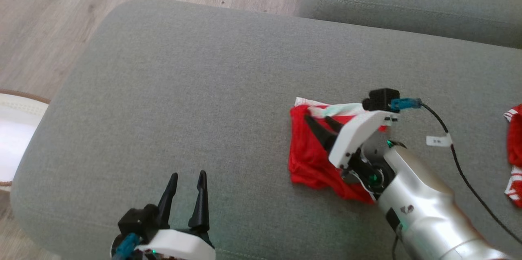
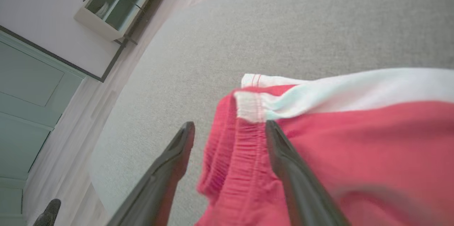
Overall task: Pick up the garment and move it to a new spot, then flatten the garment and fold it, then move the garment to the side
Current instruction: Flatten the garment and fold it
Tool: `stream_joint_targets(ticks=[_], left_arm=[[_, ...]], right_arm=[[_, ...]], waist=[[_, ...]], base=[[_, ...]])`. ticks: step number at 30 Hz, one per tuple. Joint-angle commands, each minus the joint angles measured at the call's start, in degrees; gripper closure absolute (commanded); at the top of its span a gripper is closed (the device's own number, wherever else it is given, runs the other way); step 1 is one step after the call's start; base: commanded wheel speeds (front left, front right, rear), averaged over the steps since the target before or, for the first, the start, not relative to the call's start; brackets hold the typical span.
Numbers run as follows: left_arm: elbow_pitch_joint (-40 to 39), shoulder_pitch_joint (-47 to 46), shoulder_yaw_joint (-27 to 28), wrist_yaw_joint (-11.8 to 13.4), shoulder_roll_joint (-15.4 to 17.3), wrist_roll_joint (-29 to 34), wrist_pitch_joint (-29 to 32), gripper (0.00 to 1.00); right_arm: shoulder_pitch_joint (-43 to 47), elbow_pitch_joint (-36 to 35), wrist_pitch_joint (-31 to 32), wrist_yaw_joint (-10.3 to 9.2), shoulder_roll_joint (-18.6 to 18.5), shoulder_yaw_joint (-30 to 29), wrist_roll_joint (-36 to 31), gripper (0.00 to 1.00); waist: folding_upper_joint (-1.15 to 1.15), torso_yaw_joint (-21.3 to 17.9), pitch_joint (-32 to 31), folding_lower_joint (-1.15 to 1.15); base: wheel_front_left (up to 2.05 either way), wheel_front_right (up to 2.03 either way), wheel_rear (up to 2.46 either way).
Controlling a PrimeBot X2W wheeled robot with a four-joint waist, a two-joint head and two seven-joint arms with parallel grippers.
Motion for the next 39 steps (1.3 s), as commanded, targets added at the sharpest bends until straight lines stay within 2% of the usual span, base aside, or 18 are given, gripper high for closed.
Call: stream_joint_targets(ticks=[1,5,9,21,27,33,39], left_arm=[[-1.4,-3.0,2.2,-0.2,-0.1,0.5,-1.0,0.00],[-1.4,-2.6,2.8,-0.2,0.0,0.6,-1.1,0.00],[-1.8,-2.4,3.2,-0.2,0.0,0.9,-1.1,0.00],[-3.0,-2.7,4.1,0.0,0.5,2.2,-1.2,0.00],[-3.1,-1.9,4.2,0.3,1.0,2.3,-1.2,0.00],[-3.6,-0.7,4.1,0.8,1.4,2.2,-1.1,0.00],[-4.0,1.0,4.4,1.3,2.1,1.9,-1.1,0.00]], right_arm=[[-3.3,-1.8,-1.7,0.20,0.8,2.1,1.5,0.00],[-4.5,-2.9,-4.0,0.20,0.8,5.2,4.5,0.00],[-5.9,-2.2,-7.7,0.20,0.8,6.5,4.5,0.00],[-10.3,9.0,-24.2,0.20,-0.3,0.5,-10.8,0.00],[-8.1,11.6,-28.3,0.20,-1.0,-3.3,-16.7,0.00],[-4.0,9.6,-29.3,0.20,-1.8,-8.2,-22.2,0.00],[7.0,-1.5,-29.3,0.20,-1.1,-18.2,-31.4,0.00]], waist=[[0.00,-0.3,0.0,0.00],[0.00,-1.3,-0.3,0.00],[0.00,-2.5,-0.5,0.00],[0.00,-5.6,-0.9,0.00],[0.00,-6.9,-2.2,0.00],[0.00,-7.9,-3.5,0.00],[0.00,-9.1,-5.0,0.00]], base=[[0.00,0.00,0.00],[0.00,0.00,0.00],[0.00,0.00,0.00],[0.00,0.00,0.00],[0.00,0.00,0.00],[0.00,0.00,0.00],[0.00,0.00,0.00]])
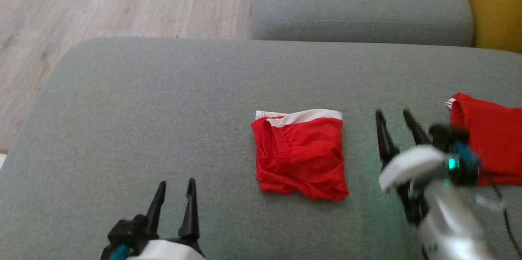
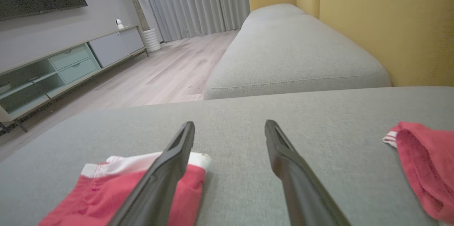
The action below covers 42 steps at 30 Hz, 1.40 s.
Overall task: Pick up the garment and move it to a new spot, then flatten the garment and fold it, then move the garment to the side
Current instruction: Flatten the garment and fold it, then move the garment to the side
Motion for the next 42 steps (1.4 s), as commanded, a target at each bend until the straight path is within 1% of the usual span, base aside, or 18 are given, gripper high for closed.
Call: stream_joint_targets(ticks=[1,5,8,14,18,22,27,42], left_arm=[[-1.9,-1.6,2.6,0.3,1.0,0.0,-0.6,0.00],[-1.6,-0.6,3.6,0.6,1.8,-0.4,-0.6,0.00],[-1.5,0.1,4.1,0.8,2.4,-0.5,-0.6,0.00],[-2.0,1.3,4.8,1.2,3.3,-0.8,-0.6,0.00],[-2.2,1.9,4.8,1.3,3.7,-0.9,-0.5,0.00],[-2.4,2.1,4.7,1.5,3.7,-1.1,-0.4,0.00],[-2.7,2.0,4.6,1.6,3.8,-1.1,-0.4,0.00],[-3.1,1.7,4.4,1.8,3.9,-1.3,-0.4,0.00]], right_arm=[[0.4,-2.7,-0.8,0.20,1.1,0.5,-1.2,0.00],[8.9,-10.6,-0.8,0.20,2.3,-4.2,-6.5,0.00],[14.2,-16.2,-0.7,0.20,2.6,-6.3,-8.3,0.00],[21.8,-25.3,1.7,0.20,2.7,-4.7,-6.0,0.00],[24.4,-29.2,3.1,0.20,2.7,-4.4,-6.8,0.00],[26.2,-31.6,4.1,0.20,2.7,-4.6,-7.0,0.00],[27.0,-32.9,5.0,0.20,2.7,-4.8,-6.9,0.00],[27.6,-33.9,6.1,0.20,2.7,-5.3,-7.2,0.00]], waist=[[0.00,-0.3,-0.4,0.01],[0.00,-1.1,-1.4,0.01],[0.00,-1.6,-2.2,0.01],[0.00,-3.0,-3.3,0.01],[0.00,-3.4,-3.6,0.01],[0.00,-3.3,-3.8,0.01],[0.00,-3.0,-3.8,0.01],[0.00,-2.6,-3.4,0.01]], base=[[0.00,0.00,0.00],[0.00,0.00,0.00],[0.00,0.00,0.00],[0.00,0.00,0.00],[0.00,0.00,0.00],[0.00,0.00,0.00],[0.00,0.00,0.00],[0.00,0.00,0.00]])
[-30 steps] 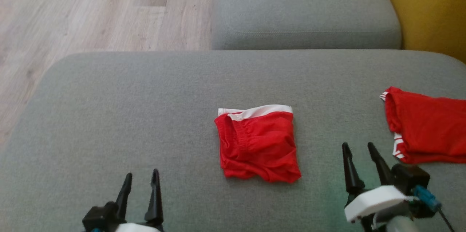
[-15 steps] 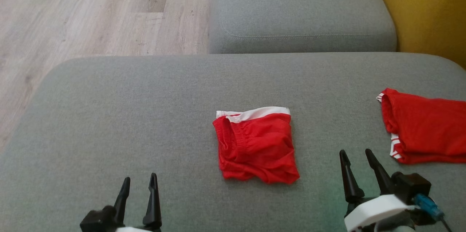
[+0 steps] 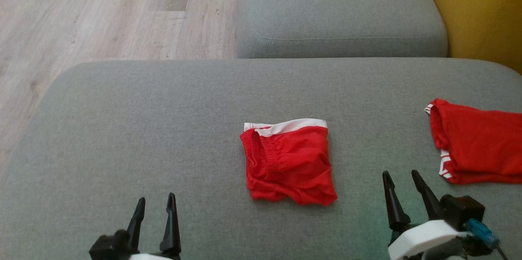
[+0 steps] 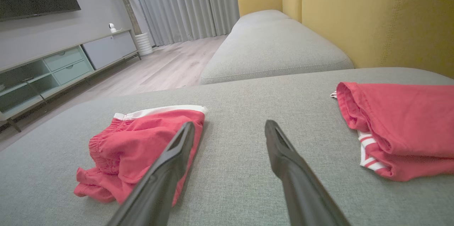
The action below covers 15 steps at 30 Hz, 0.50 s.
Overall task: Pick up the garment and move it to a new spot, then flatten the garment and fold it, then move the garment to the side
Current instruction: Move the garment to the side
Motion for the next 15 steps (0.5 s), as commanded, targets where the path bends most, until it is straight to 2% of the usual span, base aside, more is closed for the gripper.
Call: stream_joint_targets(ticks=[1,8,15], left_arm=[[-1.8,-2.7,1.8,0.3,0.9,-0.4,-0.5,0.00],[-2.2,-3.2,1.7,0.4,0.5,-0.2,-0.5,0.00],[-2.3,-3.8,2.0,0.1,-0.7,0.0,-0.6,0.00]], right_arm=[[-1.7,-2.0,0.1,0.20,-0.3,1.1,-0.4,0.00],[-4.4,-1.6,3.7,0.20,-0.3,0.2,-0.7,0.00],[-11.9,-0.1,11.8,0.20,-0.3,-1.4,0.2,0.00]], waist=[[0.00,0.1,0.1,0.00],[0.00,1.3,1.3,0.00],[0.00,4.7,3.1,0.00]], base=[[0.00,0.00,0.00],[0.00,0.00,0.00],[0.00,0.00,0.00]])
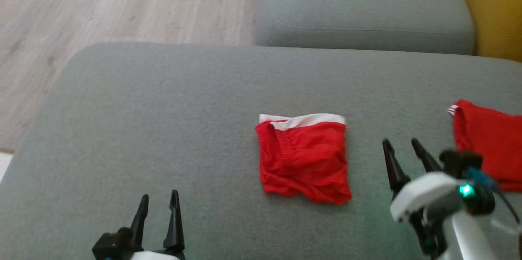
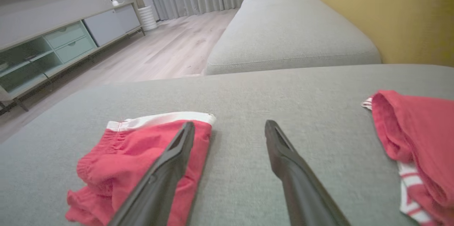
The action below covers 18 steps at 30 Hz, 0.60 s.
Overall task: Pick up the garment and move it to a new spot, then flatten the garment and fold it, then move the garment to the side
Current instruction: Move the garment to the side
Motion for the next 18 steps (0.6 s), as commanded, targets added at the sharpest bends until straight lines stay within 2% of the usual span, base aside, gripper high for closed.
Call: stream_joint_targets(ticks=[1,6,13,18], left_arm=[[-1.9,-3.6,2.0,0.0,-0.2,0.1,-0.6,0.00],[-1.4,-4.1,2.2,-0.6,-1.3,0.6,-0.7,0.00],[-0.7,-5.3,2.8,-1.7,-3.0,1.7,-0.7,0.00],[-0.3,-5.4,4.1,-2.5,-3.9,2.7,-0.7,0.00]], right_arm=[[-3.8,-1.2,1.0,0.20,-0.3,1.1,-0.1,0.00],[-8.3,3.4,5.3,0.20,-0.3,0.3,-1.3,0.00],[-12.1,11.1,7.8,0.20,-0.3,-2.0,-1.5,0.00],[-12.5,16.3,8.6,0.20,-0.3,-2.5,-2.2,0.00]], waist=[[0.00,1.6,0.9,-0.01],[0.00,5.5,2.7,-0.01],[0.00,10.5,5.7,-0.01],[0.00,12.0,6.6,-0.01]], base=[[0.00,0.00,0.00],[0.00,0.00,0.00],[0.00,0.00,0.00],[0.00,0.00,0.00]])
